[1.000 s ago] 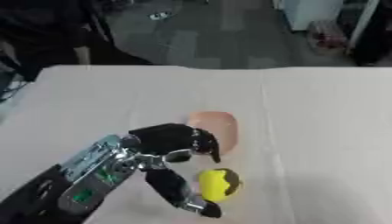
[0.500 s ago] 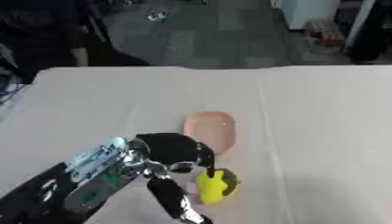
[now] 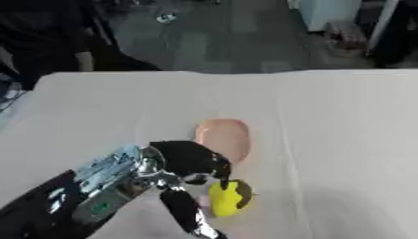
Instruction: Pick up objects on the table and place them in the box.
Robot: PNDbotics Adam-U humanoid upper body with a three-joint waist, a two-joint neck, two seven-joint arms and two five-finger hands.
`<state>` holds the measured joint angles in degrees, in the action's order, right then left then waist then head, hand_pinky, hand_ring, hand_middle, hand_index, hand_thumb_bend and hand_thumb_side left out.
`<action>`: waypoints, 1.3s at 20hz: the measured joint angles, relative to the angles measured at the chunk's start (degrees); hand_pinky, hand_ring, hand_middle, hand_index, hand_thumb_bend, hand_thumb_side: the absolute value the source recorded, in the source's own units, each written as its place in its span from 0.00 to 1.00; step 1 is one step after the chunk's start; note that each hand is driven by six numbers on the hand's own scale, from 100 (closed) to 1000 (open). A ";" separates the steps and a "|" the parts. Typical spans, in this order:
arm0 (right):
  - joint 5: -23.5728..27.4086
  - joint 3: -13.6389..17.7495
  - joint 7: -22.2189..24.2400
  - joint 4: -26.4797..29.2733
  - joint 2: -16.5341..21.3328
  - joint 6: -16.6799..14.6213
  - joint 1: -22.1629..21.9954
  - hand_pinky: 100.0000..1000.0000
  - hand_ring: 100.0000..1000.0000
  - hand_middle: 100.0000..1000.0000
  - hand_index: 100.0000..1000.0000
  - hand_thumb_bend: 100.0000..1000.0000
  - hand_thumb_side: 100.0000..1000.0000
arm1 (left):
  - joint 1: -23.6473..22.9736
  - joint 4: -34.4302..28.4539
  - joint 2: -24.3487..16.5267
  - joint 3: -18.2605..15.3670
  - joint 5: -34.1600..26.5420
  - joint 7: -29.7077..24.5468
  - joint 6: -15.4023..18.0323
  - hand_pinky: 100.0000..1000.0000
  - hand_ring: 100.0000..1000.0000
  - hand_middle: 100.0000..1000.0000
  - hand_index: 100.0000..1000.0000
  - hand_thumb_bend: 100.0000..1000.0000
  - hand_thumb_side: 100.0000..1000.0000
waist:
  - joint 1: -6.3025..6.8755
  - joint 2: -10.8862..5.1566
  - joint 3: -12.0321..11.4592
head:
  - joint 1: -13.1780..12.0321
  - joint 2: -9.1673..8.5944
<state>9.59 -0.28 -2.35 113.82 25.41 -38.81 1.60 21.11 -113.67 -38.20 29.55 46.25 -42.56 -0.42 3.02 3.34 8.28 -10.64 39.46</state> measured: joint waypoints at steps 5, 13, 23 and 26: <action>1.32 0.30 0.68 0.00 0.44 0.23 0.96 0.13 0.32 0.38 0.46 0.00 1.00 | -0.58 -0.01 0.55 0.19 0.00 -1.31 -1.35 0.82 0.84 0.86 0.77 0.58 0.88 | 0.03 0.30 0.88 | -0.10 -0.05; 3.59 0.75 2.00 0.00 1.00 0.50 2.01 0.13 0.32 0.38 0.46 0.00 1.00 | -1.19 -0.01 1.08 0.19 1.11 -3.52 -4.09 0.82 0.83 0.86 0.79 0.61 0.86 | 0.36 0.43 1.56 | -0.58 -0.49; 5.13 1.07 3.27 0.00 1.40 0.64 2.45 0.13 0.32 0.38 0.46 0.00 1.00 | -1.99 3.44 1.59 0.22 2.87 -2.33 -4.28 0.84 0.85 0.87 0.83 0.82 0.60 | 0.37 0.47 1.77 | -0.64 -0.49; 5.36 1.17 3.42 0.00 1.41 0.54 2.45 0.13 0.32 0.38 0.46 0.00 1.00 | -1.93 5.25 1.59 0.46 3.69 -1.70 -3.08 0.85 0.86 0.87 0.83 0.84 0.58 | 0.37 0.47 1.81 | -0.64 -0.49</action>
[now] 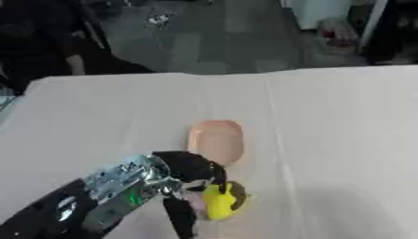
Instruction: Pick up objects on the table and place them in the box.
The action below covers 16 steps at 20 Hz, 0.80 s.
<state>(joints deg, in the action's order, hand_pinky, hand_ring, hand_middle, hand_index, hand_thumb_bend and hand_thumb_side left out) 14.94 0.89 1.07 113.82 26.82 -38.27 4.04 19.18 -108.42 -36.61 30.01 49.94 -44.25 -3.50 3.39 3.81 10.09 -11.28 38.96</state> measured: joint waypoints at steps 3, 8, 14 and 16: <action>0.23 0.21 0.11 0.00 0.01 0.00 0.03 0.13 0.32 0.38 0.46 0.00 1.00 | 0.28 1.37 0.36 0.20 0.97 1.03 1.35 0.85 0.85 0.86 0.83 0.83 0.60 | 0.02 0.00 0.08 | 0.00 -0.01; 0.72 0.23 0.31 0.00 0.03 0.14 0.09 0.13 0.32 0.38 0.46 0.00 1.00 | 0.61 1.69 0.47 0.39 1.20 2.42 2.70 0.85 0.85 0.86 0.83 0.82 0.61 | 0.19 0.00 0.27 | 0.00 -0.02; 1.20 0.26 0.71 0.00 0.07 0.09 0.49 0.13 0.32 0.38 0.46 0.00 1.00 | 1.85 3.62 0.96 0.72 1.32 3.77 3.73 0.87 0.88 0.90 0.90 0.85 0.58 | 0.26 0.00 0.38 | 0.00 -0.06; 1.25 0.31 0.80 0.00 0.08 0.15 0.49 0.13 0.32 0.38 0.46 0.00 1.00 | 2.27 4.90 1.29 0.82 1.48 4.46 4.24 0.88 0.89 0.91 0.93 0.85 0.57 | 0.31 0.00 0.43 | 0.00 -0.08</action>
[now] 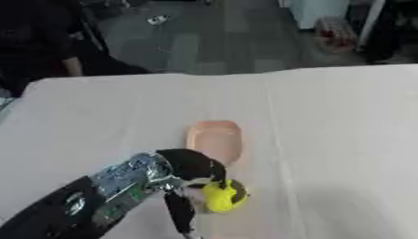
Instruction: Pick up objects on the table and place them in the box.
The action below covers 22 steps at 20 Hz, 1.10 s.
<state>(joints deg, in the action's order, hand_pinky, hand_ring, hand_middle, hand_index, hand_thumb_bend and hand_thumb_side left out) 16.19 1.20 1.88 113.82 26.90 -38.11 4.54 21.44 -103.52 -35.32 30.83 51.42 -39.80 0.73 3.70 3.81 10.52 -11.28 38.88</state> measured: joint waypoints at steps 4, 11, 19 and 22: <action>0.49 0.34 0.04 0.00 0.46 0.01 0.06 0.13 0.32 0.38 0.46 0.00 1.00 | 0.28 2.46 0.78 0.26 0.87 1.54 1.03 0.89 0.90 0.93 0.94 0.85 0.58 | 0.02 0.00 0.29 | 0.00 -0.41; 1.08 0.63 0.52 0.00 0.47 0.02 0.50 0.13 0.32 0.38 0.46 0.00 1.00 | 0.80 5.10 1.90 0.30 1.48 6.76 2.66 0.03 0.29 0.47 0.68 0.61 0.55 | 0.03 -0.01 0.55 | 0.00 -0.50; 1.95 0.91 0.96 0.00 0.56 -0.41 0.53 0.13 0.31 0.37 0.45 0.00 1.00 | 0.79 10.54 2.71 0.48 0.85 21.09 5.19 0.00 0.00 0.13 0.37 0.05 0.86 | 0.06 -0.01 0.63 | -0.02 -0.97; 2.04 0.98 1.07 0.00 0.87 -0.50 0.53 0.13 0.31 0.37 0.45 0.00 1.00 | 0.78 12.16 2.75 0.68 0.89 22.96 5.38 0.00 0.00 0.11 0.37 0.04 0.84 | 0.07 -0.01 0.65 | -0.23 -0.97</action>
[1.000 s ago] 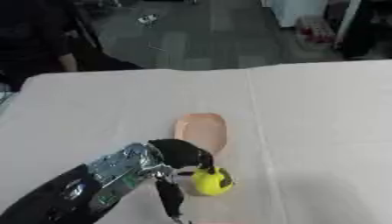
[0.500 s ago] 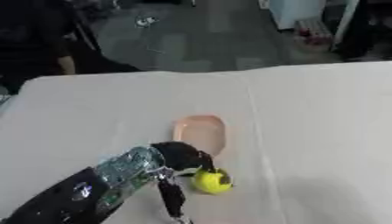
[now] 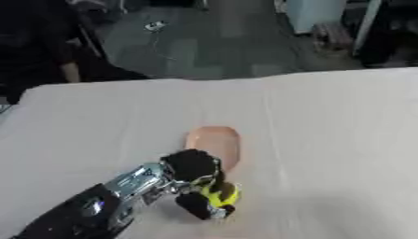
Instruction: Pick up objects on the table and place them in the box.
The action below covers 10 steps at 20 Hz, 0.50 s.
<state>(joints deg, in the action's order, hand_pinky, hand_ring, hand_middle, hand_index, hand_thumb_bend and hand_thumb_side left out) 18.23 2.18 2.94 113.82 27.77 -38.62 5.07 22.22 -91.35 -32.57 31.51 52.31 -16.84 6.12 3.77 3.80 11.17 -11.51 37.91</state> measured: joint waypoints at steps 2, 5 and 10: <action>0.07 0.01 0.10 0.00 0.06 -0.10 0.00 0.13 0.31 0.37 0.45 0.00 1.00 | -0.01 0.57 0.21 0.08 -0.15 0.13 -0.11 0.00 0.00 0.12 0.39 0.05 0.82 | 0.00 0.00 0.00 | -0.09 0.00; 0.21 0.03 0.19 0.00 0.07 -0.19 0.00 0.13 0.31 0.37 0.45 0.00 1.00 | -0.01 0.48 0.38 0.34 -1.03 0.21 0.29 0.00 0.26 0.41 0.52 0.24 0.74 | 0.01 0.00 0.00 | -0.10 0.01; 0.23 0.35 0.19 0.00 0.07 -0.20 0.00 0.13 0.31 0.37 0.45 0.00 1.00 | 0.05 -0.33 0.34 0.70 1.27 -4.80 1.20 0.54 0.78 0.86 0.84 0.58 0.58 | 0.01 -0.14 -0.01 | -0.11 0.10</action>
<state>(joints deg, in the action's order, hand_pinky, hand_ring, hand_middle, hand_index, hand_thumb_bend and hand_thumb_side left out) 18.46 2.52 3.13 113.82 27.84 -38.81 5.07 22.27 -91.69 -32.23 32.21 53.58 -21.64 7.32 3.79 3.66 11.16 -11.61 38.01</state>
